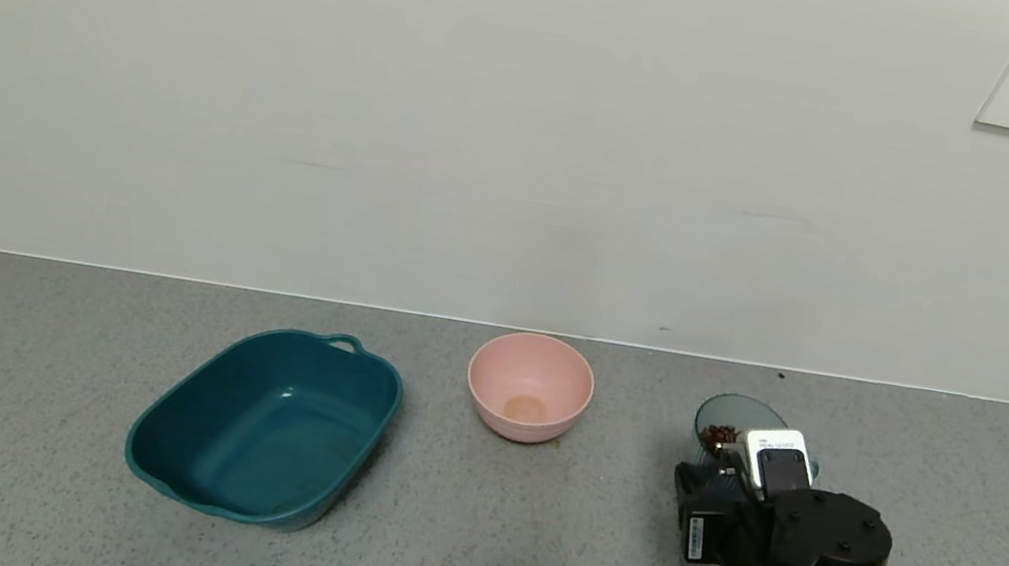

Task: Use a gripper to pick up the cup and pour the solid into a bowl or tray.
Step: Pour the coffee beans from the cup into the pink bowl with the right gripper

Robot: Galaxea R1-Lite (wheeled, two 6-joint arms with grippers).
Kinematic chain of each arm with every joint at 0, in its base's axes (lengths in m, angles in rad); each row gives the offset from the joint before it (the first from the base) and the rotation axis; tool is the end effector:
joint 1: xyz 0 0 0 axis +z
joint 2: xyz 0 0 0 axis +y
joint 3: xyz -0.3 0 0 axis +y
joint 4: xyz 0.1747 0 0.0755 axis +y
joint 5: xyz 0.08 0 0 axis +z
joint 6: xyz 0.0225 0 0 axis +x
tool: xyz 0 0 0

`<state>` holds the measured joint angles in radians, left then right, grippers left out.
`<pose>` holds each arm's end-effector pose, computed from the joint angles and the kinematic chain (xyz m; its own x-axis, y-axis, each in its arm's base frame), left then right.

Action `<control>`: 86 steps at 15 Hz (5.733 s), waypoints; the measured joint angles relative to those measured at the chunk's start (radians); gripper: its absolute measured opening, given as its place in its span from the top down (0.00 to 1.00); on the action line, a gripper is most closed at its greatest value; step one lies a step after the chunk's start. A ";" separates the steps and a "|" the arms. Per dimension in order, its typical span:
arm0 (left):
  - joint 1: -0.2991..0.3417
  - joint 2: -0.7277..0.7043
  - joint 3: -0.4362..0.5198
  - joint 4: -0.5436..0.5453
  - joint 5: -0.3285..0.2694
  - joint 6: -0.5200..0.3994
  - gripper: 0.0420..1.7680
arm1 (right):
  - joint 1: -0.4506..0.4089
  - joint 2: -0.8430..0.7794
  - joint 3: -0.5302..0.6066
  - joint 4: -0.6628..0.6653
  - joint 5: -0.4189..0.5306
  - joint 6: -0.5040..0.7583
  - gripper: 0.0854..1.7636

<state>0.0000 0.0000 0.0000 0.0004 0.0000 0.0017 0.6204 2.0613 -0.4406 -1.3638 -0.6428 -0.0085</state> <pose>-0.0228 0.0000 0.0755 1.0000 0.0000 -0.0004 0.0000 1.0000 0.0017 0.2542 0.1651 0.0615 0.9784 -0.0377 -0.2034 0.0046 0.9870 -0.1605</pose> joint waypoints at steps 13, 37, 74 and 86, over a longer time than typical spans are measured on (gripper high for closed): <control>0.000 0.000 0.000 0.000 0.000 0.000 0.01 | -0.168 -0.167 -0.628 0.894 0.309 -0.143 0.26; 0.000 0.000 0.000 0.000 0.000 0.000 0.01 | -0.090 0.199 -1.133 1.101 0.199 -0.724 0.26; 0.000 0.000 0.000 0.000 0.000 0.000 0.01 | -0.013 0.258 -1.091 0.725 0.149 -1.639 0.26; 0.000 0.000 0.000 0.000 0.000 0.000 0.01 | -0.006 0.264 -1.072 0.655 0.149 -1.744 0.26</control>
<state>0.0000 0.0000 0.0000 0.0009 0.0000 0.0013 0.6147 2.3255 -1.5126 -0.7091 -0.4940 -1.7521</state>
